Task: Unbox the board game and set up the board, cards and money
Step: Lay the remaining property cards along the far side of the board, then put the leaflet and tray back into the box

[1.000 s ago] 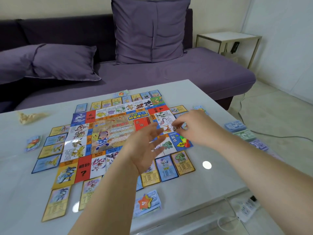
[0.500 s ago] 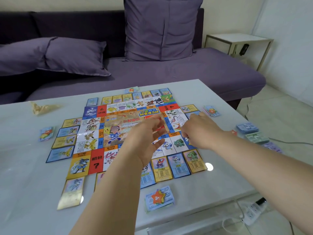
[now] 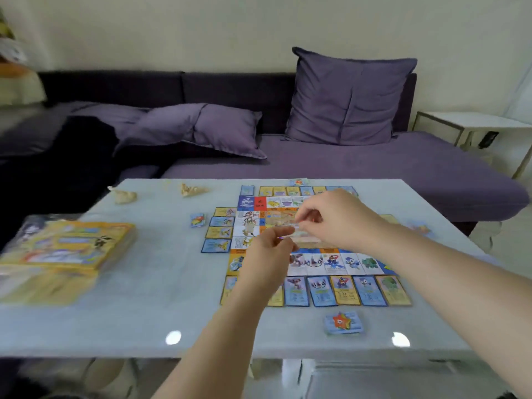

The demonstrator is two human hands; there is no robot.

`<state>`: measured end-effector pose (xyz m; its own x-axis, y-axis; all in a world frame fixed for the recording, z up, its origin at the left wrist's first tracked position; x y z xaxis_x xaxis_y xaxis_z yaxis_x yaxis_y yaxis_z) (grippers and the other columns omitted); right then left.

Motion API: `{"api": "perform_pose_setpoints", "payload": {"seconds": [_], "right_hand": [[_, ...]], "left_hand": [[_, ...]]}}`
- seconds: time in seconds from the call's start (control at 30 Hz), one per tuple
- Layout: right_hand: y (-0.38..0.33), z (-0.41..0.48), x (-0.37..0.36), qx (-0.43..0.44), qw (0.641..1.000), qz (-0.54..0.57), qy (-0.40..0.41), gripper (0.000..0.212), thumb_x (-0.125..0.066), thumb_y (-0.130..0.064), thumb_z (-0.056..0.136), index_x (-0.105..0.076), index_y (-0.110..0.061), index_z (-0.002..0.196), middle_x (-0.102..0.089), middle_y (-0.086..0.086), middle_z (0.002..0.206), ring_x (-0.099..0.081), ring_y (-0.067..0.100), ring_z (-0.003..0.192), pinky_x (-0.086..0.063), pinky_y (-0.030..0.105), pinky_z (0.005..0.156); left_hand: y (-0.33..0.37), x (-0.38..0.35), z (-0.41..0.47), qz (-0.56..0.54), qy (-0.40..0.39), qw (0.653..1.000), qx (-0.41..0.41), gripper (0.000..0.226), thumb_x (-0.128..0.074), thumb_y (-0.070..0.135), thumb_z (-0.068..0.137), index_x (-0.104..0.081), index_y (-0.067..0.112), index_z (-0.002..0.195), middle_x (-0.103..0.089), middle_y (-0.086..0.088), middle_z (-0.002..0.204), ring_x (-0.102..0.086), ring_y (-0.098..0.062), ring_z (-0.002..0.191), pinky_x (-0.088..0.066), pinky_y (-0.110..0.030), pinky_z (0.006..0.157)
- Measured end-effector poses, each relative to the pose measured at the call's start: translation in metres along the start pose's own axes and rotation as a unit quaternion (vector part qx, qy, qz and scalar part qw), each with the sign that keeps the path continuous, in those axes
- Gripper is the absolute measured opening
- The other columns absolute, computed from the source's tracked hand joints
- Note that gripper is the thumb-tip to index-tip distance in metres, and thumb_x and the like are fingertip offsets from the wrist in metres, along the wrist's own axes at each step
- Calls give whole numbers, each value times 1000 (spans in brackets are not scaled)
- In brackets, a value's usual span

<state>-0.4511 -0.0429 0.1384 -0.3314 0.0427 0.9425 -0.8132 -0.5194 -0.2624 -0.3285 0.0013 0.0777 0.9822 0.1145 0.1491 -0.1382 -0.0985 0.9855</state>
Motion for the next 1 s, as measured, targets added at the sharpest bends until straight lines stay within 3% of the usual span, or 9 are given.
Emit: {"api": "perform_pose_setpoints", "payload": {"seconds": [0.07,0.2,0.33,0.4,0.6,0.67,0.77,0.83,1.0], "right_hand": [[-39,3,-7,23,999,25,5,12,-60,-20,88,-72,-22,91,-54,-17,64,-50,-1,61,-41,23,63],[-111,7,-21,70,996,58,-13,10,-61,-22,88,-72,-23,88,-55,-16,62,-53,1,62,-51,30,69],[-167,14,-37,96,992,72,-30,11,-61,-23,88,-72,-22,91,-56,-16,66,-52,0,65,-46,25,66],[-189,19,-45,98,989,104,-39,11,-61,-21,87,-72,-21,88,-63,-12,73,-59,6,73,-47,24,69],[-227,46,-82,98,982,133,-93,10,-63,-18,86,-73,-17,88,-66,-8,78,-60,8,78,-45,19,70],[-233,57,-98,94,980,130,-119,10,-63,-19,85,-73,-17,88,-68,-6,82,-62,9,81,-48,20,73],[-240,70,-122,105,975,97,-169,13,-63,-24,86,-72,-19,95,-70,-5,97,-63,10,91,-49,23,82],[-243,78,-135,114,971,63,-202,19,-63,-28,87,-70,-21,103,-68,-6,104,-61,10,96,-48,23,85],[-235,90,-168,125,959,-11,-255,37,-62,-36,86,-61,-27,122,-57,-5,125,-51,14,117,-42,25,94]], "left_hand": [[-1,36,-17,14,38,999,-7,25,-44,9,95,-61,22,107,-60,5,72,-47,-10,55,-41,-24,55],[-2,111,-50,52,113,992,-28,27,-44,10,95,-61,20,113,-59,9,73,-52,-8,62,-45,-22,62],[-7,168,-76,89,142,986,-27,28,-43,9,94,-59,21,113,-60,11,79,-54,-5,65,-37,-7,46],[-11,189,-85,112,142,983,-19,27,-44,10,93,-59,21,113,-61,9,83,-55,-5,67,-37,-7,44],[-34,249,-84,219,191,957,-3,29,-46,15,94,-58,22,120,-61,3,105,-56,-11,80,-42,-16,59],[-47,268,-77,266,199,943,11,31,-45,14,94,-58,20,123,-58,1,120,-55,-13,95,-44,-20,74],[-68,297,-66,356,200,912,43,31,-46,13,94,-58,20,121,-44,-1,133,-49,-20,113,-39,-27,92],[-79,312,-60,445,196,872,55,35,-44,11,92,-55,24,123,-38,2,137,-40,-20,123,-35,-29,98],[-101,333,-39,621,142,769,53,68,-39,5,92,-11,27,150,-10,2,158,-3,-22,146,-8,-46,117]]}}
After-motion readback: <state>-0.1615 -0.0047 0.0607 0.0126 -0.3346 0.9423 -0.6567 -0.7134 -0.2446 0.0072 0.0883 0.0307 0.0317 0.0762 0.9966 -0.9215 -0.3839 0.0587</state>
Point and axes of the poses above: each hand's wrist, its own z-axis towards the middle knuckle, its own x-axis out of the back of the hand, y = z × x, the point moved 2 cm from there along z, towards the middle knuckle
